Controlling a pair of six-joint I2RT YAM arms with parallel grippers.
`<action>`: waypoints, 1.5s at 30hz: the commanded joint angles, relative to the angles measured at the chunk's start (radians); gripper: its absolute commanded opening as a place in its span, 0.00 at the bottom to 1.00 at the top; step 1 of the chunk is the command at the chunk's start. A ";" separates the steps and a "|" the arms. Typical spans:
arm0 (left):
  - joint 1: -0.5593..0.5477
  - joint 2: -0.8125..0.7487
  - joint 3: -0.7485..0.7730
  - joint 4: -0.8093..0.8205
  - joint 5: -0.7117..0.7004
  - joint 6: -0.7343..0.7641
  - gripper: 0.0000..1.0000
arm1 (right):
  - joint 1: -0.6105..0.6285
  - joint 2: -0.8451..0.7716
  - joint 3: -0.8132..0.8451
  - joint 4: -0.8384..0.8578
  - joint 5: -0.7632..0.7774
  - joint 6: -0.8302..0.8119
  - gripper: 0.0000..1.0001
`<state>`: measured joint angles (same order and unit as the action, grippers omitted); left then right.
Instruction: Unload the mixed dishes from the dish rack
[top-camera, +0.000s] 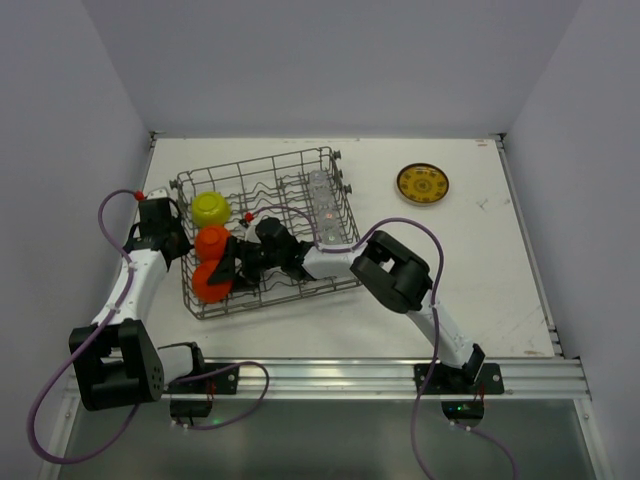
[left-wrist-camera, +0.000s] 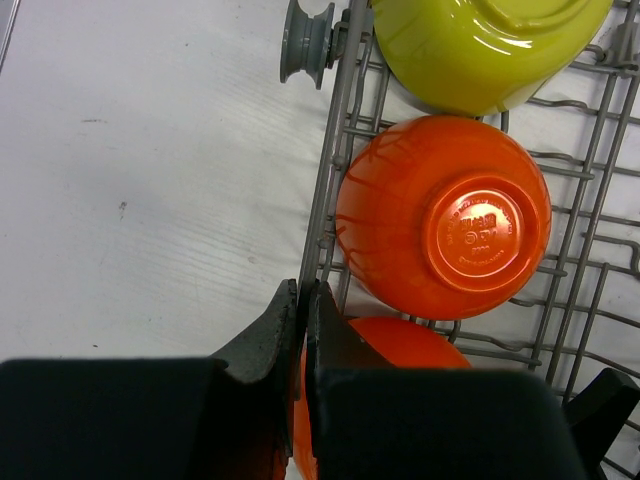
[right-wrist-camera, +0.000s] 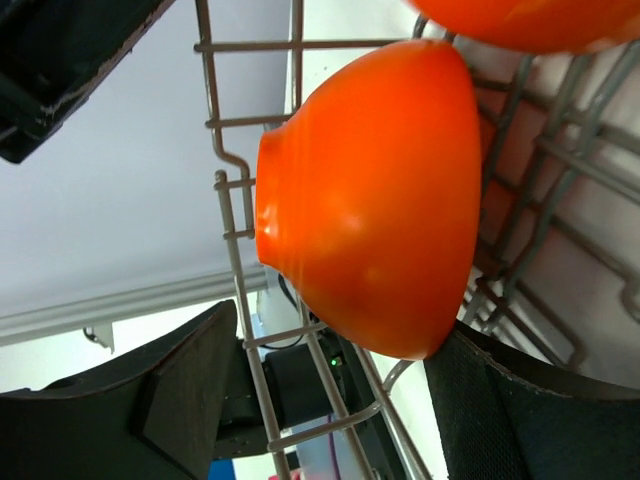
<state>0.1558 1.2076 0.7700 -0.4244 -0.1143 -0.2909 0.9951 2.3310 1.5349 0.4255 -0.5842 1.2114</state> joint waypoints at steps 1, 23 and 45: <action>-0.004 -0.016 -0.017 0.019 0.019 0.002 0.00 | 0.005 -0.032 0.045 0.058 -0.046 0.020 0.74; -0.012 -0.019 -0.018 0.018 0.010 0.001 0.00 | 0.005 -0.016 0.050 0.174 -0.020 0.013 0.54; -0.012 -0.016 -0.017 0.019 0.005 0.001 0.00 | 0.004 0.038 0.039 0.331 -0.057 0.031 0.10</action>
<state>0.1539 1.1984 0.7616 -0.4229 -0.1154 -0.2913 1.0046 2.3871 1.5993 0.6643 -0.6254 1.2369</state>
